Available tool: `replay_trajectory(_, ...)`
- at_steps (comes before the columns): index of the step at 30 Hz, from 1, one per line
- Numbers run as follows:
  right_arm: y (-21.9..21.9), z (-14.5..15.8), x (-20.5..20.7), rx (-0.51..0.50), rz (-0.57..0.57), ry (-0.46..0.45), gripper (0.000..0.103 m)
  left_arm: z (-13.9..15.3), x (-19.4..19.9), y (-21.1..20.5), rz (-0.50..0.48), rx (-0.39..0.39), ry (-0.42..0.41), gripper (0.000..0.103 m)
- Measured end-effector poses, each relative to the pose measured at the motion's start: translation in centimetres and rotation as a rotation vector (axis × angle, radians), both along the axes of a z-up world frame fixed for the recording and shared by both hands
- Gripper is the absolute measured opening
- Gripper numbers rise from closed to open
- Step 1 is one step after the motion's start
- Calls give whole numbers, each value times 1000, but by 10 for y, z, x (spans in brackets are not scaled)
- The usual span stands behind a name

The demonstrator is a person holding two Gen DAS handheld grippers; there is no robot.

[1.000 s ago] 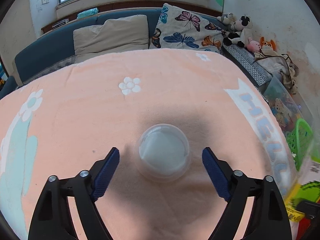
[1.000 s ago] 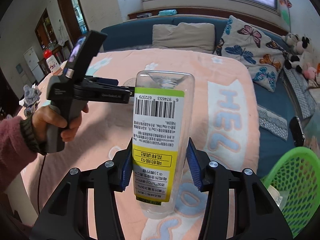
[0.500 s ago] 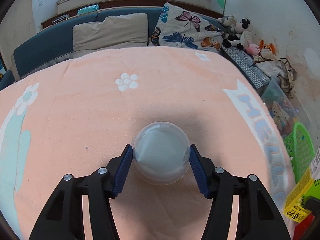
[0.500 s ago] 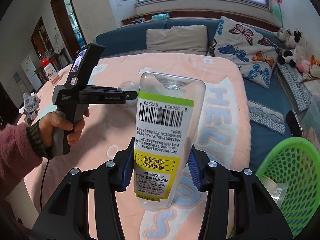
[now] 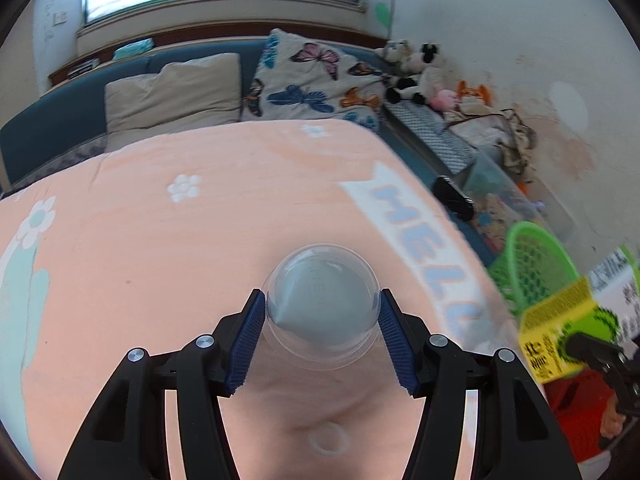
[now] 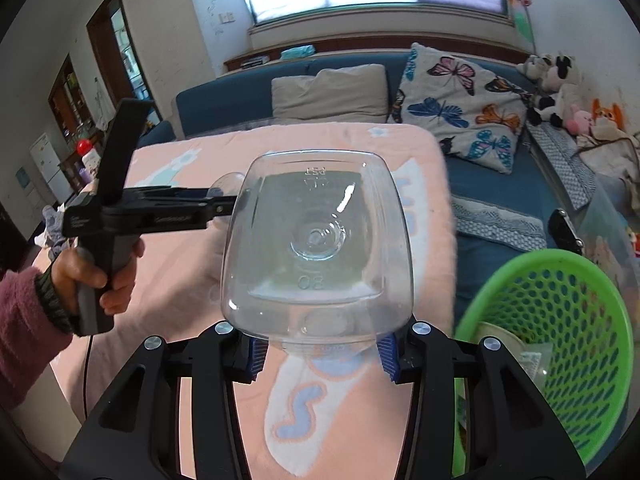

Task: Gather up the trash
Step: 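Carry the bottle and the clear cup over the green basket with both grippers, then open both grippers to drop the bottle and cup into the basket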

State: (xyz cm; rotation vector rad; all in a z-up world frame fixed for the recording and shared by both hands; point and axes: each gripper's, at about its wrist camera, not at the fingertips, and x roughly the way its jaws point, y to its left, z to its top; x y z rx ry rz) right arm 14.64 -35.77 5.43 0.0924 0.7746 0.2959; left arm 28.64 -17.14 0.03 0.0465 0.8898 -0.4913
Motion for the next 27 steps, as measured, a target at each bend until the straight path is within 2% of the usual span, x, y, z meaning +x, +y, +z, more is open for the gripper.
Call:
replay_trajectory(7,-34,8,-22,-23,-85,-18,45,16,-31,-38,-94,-20,-20,56)
replay_trajectory(15,-87,3,-47,-90,-241,-14,45,24,-56,-89,-194,-36,-26,56)
replay_trajectory(20,-114,-8,-59,-128,-324,20,45,27,-71,-122,-257,-39,-25,56)
replay_trajectory(27,-151,-29,-77,-93,-421,75,49,27,-93,-171,-345,-22,-26,56)
